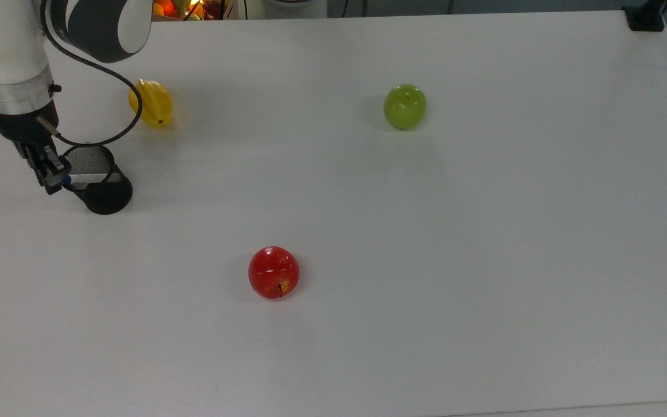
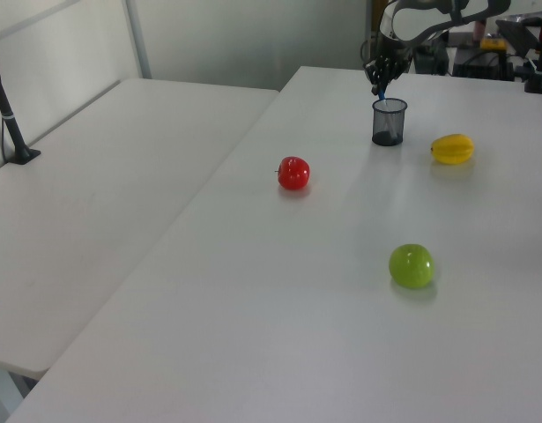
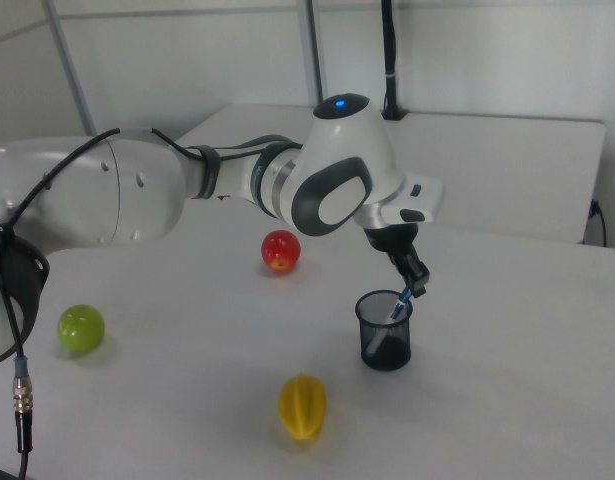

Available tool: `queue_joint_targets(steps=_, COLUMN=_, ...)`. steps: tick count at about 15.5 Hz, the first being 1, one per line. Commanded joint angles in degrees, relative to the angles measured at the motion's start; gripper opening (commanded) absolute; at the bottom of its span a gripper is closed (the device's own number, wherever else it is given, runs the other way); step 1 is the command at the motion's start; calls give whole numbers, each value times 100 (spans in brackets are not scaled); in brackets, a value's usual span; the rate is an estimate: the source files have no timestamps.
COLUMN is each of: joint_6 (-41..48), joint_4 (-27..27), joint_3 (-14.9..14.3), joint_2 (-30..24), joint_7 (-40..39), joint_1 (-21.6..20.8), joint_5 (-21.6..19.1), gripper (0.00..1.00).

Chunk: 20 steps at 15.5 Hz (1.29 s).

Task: Take marker pen
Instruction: 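Lower the gripper and close it on the blue-capped marker, then lift the marker up out of the pen cup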

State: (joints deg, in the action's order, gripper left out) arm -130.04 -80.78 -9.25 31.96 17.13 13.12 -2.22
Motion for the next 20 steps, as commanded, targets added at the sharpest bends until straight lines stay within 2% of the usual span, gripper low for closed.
queue_joint_targets(steps=1, joint_6=259, joint_4=-52, joint_3=-33, joint_2=-268, joint_7=-210, joint_1=-47, joint_5=-50, gripper=4)
queue_joint_targets(steps=9, joint_6=251, joint_4=-113, joint_3=-113, joint_2=-1050, joint_7=-210, joint_1=-11, joint_5=-559, gripper=5)
queue_joint_targets(steps=13, joint_6=268, joint_4=-771, joint_3=-78, joint_2=-1744, joint_7=-219, joint_1=-116, joint_5=-648, gripper=6)
queue_joint_targets(steps=20, joint_6=1296, joint_4=-1808, joint_3=-104, joint_2=-2711, joint_7=-720, joint_1=-1126, joint_5=-621, gripper=7)
